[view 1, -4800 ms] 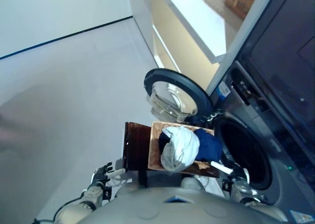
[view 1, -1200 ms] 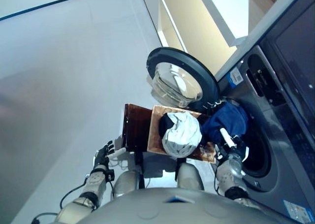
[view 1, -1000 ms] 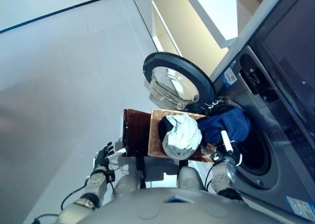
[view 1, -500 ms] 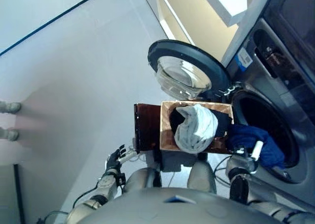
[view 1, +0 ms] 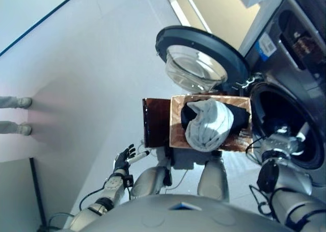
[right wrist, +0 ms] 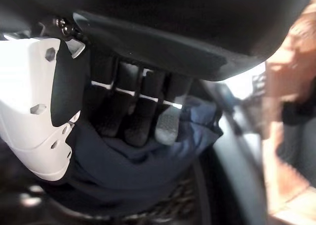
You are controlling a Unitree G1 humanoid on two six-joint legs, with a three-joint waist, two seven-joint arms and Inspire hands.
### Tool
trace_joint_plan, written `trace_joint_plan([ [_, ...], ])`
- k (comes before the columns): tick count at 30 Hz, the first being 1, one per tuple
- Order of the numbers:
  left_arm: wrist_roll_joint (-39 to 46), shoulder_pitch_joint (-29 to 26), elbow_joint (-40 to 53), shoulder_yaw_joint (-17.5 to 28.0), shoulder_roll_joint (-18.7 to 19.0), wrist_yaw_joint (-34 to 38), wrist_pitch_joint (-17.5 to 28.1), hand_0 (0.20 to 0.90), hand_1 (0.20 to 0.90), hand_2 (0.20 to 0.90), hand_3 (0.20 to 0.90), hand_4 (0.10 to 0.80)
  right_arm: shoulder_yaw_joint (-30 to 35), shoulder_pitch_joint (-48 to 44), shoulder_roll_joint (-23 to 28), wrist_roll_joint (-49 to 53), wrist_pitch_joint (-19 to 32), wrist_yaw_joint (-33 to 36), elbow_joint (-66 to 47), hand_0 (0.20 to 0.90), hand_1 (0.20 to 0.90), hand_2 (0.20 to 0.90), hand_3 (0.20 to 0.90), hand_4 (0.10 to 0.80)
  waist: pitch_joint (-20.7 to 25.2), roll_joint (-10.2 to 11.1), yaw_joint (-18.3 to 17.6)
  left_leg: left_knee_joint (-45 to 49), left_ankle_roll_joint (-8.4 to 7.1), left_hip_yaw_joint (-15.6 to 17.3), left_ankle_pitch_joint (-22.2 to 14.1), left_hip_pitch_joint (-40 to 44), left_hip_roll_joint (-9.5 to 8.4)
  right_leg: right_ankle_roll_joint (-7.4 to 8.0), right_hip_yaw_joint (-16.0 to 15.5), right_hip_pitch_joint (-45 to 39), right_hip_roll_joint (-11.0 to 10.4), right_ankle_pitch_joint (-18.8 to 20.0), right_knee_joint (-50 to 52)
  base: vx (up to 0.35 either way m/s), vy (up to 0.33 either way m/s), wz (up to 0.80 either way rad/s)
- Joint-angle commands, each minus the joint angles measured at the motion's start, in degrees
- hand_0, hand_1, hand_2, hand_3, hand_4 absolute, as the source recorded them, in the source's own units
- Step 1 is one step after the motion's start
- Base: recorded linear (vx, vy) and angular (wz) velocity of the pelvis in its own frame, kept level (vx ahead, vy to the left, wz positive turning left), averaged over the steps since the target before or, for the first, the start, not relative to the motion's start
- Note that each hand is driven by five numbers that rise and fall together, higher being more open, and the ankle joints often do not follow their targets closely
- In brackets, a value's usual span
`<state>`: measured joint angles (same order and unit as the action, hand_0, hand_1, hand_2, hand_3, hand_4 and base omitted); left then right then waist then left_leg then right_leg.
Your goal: Pick up the clothes and place them into the washing machine
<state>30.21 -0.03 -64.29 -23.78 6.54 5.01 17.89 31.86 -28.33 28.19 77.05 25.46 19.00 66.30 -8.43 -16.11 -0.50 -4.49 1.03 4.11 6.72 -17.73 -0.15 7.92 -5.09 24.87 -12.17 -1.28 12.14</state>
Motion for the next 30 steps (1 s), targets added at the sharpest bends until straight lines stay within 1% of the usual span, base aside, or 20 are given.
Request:
trace_joint_plan([
  [1,-0.22,-3.58,0.43,-0.52,2.60,1.28,2.52,0.900,0.900,0.900,0.900,0.800,0.61,-3.01,5.56,-1.11,7.18,1.23,-1.61,0.200,0.200,0.200,0.200,0.300,-0.23,4.40,0.65,-0.13,-7.56,-0.89,-3.18,3.56,2.59,0.84,0.58,-4.09,-4.31,7.09,-11.08,0.001,-0.012,0.04],
  [4,-0.12,-3.17,1.05,-1.22,2.79,1.26,2.47,0.900,0.900,0.900,0.900,0.800,1.73,-4.81,9.53,-1.91,7.60,3.14,-0.76,0.200,0.200,0.200,0.200,0.300,-0.50,3.25,0.87,-0.24,-7.80,-1.08,-2.98,2.90,2.40,0.73,0.53,-3.14,-4.38,6.85,-10.66,-0.017,0.009,0.08],
  [7,-0.33,-3.45,1.08,-1.30,3.00,1.63,2.62,0.900,0.900,0.900,0.900,0.800,-0.60,-7.65,13.47,-5.02,6.05,4.90,0.96,0.200,0.200,0.200,0.200,0.300,-1.13,2.20,1.24,-0.31,-7.88,-0.87,-2.65,1.68,1.95,0.65,1.11,-1.09,-4.51,6.88,-9.89,-0.054,0.027,0.10],
  [11,0.20,-3.61,2.56,-1.68,2.98,1.90,3.10,0.900,0.900,0.900,0.900,0.800,-1.79,-10.39,16.06,-5.82,5.77,5.15,1.93,0.200,0.200,0.200,0.200,0.300,-1.39,0.83,1.79,-0.48,-8.17,-0.68,-2.29,0.25,1.82,0.63,1.66,0.79,-4.69,6.94,-9.20,-0.020,0.008,-0.01],
  [16,1.22,-3.84,4.99,-2.17,2.89,1.87,3.41,0.900,0.900,0.900,0.900,0.800,-1.56,-12.07,18.19,-5.38,7.30,5.85,0.86,0.200,0.200,0.200,0.200,0.300,-1.54,-0.09,1.89,-0.51,-8.46,-1.24,-1.93,-0.53,1.72,0.47,2.00,1.98,-4.57,6.52,-7.86,-0.016,0.003,0.06],
  [17,1.64,-3.57,5.59,-2.32,2.80,1.69,3.50,0.900,0.900,0.900,0.900,0.800,-0.48,-12.25,18.69,-4.29,8.73,6.00,0.10,0.200,0.200,0.200,0.200,0.300,-1.50,-0.59,1.91,-0.51,-8.64,-1.38,-1.90,-0.80,1.65,0.44,1.88,2.28,-4.68,6.27,-7.47,-0.010,0.007,0.10],
  [18,1.74,-3.43,5.71,-2.35,2.80,1.73,3.53,0.900,0.900,0.900,0.900,0.800,-0.20,-12.13,18.66,-4.14,9.08,6.06,-0.10,0.200,0.200,0.200,0.200,0.300,-1.40,-0.74,1.96,-0.51,-8.69,-1.51,-1.86,-0.91,1.64,0.41,1.78,2.36,-4.64,6.12,-7.38,-0.012,0.006,0.14],
  [24,1.73,-3.54,4.54,-1.70,2.68,2.28,3.66,0.900,0.900,0.900,0.900,0.800,-0.32,-11.69,18.86,-4.99,9.06,7.76,1.54,0.200,0.200,0.200,0.200,0.300,-1.10,-0.92,2.04,-0.51,-8.98,-1.76,-1.73,-1.63,1.56,0.43,1.54,3.06,-4.51,6.12,-7.22,-0.002,-0.002,0.02],
  [25,1.82,-3.55,4.56,-1.68,2.64,2.33,3.69,0.900,0.900,0.900,0.900,0.800,-0.43,-11.67,18.86,-5.18,9.01,7.95,1.64,0.420,0.420,0.420,0.420,0.457,-1.02,-0.89,2.09,-0.51,-9.00,-1.81,-1.71,-1.74,1.59,0.45,1.53,3.08,-4.48,6.14,-7.23,0.000,0.000,0.00],
  [26,1.85,-3.52,4.58,-1.73,2.64,2.43,3.76,0.900,0.900,0.900,0.900,0.800,-0.56,-11.55,19.07,-5.62,8.65,8.39,2.04,0.900,0.900,0.900,0.900,0.800,-0.90,-0.88,2.06,-0.51,-9.03,-1.88,-1.68,-1.90,1.57,0.46,1.47,3.20,-4.44,6.19,-7.23,0.000,0.000,0.00],
  [30,1.71,-3.41,4.28,-1.65,2.64,2.58,3.49,0.900,0.900,0.900,0.900,0.800,-1.51,-11.17,19.08,-5.82,7.00,8.97,4.53,0.900,0.900,0.900,0.900,0.800,-0.69,-0.55,2.07,-0.51,-9.02,-1.86,-1.71,-1.93,1.55,0.48,1.40,3.12,-4.47,6.30,-7.22,0.002,0.002,0.02],
])
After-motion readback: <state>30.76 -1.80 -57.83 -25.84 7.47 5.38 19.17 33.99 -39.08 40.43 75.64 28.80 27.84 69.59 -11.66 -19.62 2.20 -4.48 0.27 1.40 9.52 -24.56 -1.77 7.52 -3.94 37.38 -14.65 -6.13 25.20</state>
